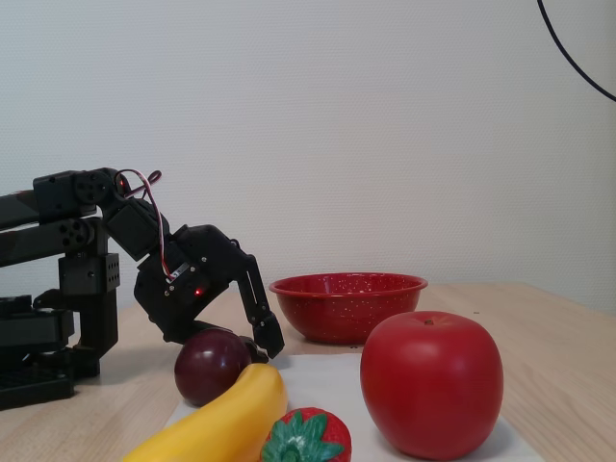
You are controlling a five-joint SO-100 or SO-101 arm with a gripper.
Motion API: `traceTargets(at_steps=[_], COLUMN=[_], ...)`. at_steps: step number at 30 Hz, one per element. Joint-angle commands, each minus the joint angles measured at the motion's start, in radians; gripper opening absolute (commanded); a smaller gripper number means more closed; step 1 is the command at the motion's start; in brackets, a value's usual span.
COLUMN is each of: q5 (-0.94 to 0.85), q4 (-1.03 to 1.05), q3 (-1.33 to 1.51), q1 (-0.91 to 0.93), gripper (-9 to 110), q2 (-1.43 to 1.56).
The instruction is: Grasp the banana and put it in the red bowl.
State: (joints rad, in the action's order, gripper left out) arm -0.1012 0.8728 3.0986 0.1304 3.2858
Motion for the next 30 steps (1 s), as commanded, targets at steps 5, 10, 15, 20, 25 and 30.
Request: traceTargets(at_steps=[5,10,15,20,25,30], q5=[0.063,0.063,0.061,0.057,0.051,0.023], q4=[0.018,0.018,0.018,0.052,0.129,0.187], q3=[0.005,0.005,0.005,-0.038,-0.144,-0.282], q1=[0.038,0.038,0.038,0.038,0.048,0.052], gripper=[0,0,0,0,0,0], q2=[-0.011,-0.011,-0.011,-0.029,-0.064,-0.13])
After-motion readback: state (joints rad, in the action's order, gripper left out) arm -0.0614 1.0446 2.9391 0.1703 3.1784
